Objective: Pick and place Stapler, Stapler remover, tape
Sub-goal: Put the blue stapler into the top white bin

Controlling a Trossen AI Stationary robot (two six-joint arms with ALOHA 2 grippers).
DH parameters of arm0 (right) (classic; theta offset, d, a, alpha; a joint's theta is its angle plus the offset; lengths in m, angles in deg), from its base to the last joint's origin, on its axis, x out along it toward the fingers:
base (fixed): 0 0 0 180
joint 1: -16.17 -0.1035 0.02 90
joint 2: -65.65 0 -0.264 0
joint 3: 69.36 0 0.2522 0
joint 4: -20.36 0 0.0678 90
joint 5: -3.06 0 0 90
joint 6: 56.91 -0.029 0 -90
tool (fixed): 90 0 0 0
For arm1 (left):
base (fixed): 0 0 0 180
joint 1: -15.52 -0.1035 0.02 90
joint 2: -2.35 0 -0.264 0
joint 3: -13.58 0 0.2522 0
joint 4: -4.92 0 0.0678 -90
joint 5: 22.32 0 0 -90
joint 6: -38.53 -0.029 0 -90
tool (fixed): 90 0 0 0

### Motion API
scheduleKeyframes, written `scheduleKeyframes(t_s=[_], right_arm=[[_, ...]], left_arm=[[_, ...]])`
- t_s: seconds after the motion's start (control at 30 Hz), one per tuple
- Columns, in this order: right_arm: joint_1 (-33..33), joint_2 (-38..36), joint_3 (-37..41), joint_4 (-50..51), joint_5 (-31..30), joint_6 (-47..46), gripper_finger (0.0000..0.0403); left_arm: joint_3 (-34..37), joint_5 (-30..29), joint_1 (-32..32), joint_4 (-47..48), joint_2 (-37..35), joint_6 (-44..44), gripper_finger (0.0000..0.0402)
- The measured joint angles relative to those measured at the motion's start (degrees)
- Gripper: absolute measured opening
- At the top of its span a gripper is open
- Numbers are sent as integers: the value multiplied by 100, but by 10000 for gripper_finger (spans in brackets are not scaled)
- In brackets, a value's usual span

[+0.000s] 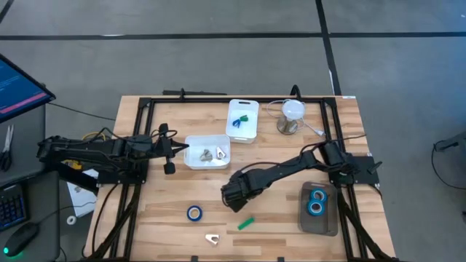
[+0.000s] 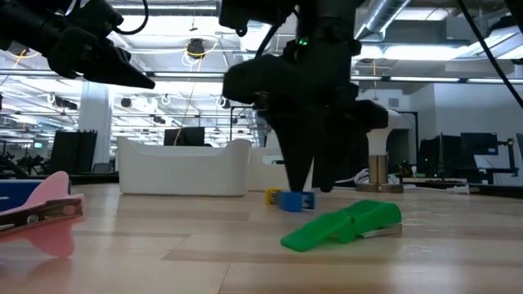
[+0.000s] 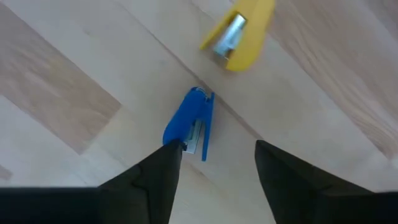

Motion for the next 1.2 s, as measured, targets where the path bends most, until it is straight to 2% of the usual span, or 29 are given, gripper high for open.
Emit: scheduleKeyframes(t_s=[0.37,0.73,0.83,0.93,1.2], right_arm=[[29,-13,7,-21,295,175,179],[133,-4,-323,846,447,754,162],[170,-4,-428,791,709,901,159],[214,-4,-522,539,1051,913,159],[219,30,-529,337,961,909,180]], left_arm=[[0,0,0,0,0,0,1],[0,0,0,0,0,0,1],[0,0,0,0,0,0,1],[0,0,0,0,0,0,1],[0,0,0,1,0,0,1]])
